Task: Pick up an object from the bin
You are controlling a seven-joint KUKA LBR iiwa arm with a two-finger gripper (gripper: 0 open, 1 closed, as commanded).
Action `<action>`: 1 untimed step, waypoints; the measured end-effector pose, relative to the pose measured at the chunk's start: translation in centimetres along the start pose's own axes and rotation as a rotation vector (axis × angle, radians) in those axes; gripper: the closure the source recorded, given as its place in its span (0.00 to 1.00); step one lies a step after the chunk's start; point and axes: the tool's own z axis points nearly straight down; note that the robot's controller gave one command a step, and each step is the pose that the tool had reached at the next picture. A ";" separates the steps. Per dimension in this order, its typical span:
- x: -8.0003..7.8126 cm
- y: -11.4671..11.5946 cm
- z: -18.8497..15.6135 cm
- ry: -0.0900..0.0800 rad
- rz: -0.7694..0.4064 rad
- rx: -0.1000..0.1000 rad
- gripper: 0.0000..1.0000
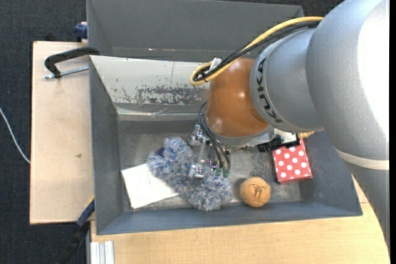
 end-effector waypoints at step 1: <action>0.3 -0.6 0.1 -0.006 0.133 -0.013 1.00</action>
Offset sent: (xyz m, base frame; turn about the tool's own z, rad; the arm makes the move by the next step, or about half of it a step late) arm 0.0000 0.0000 0.0000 0.0000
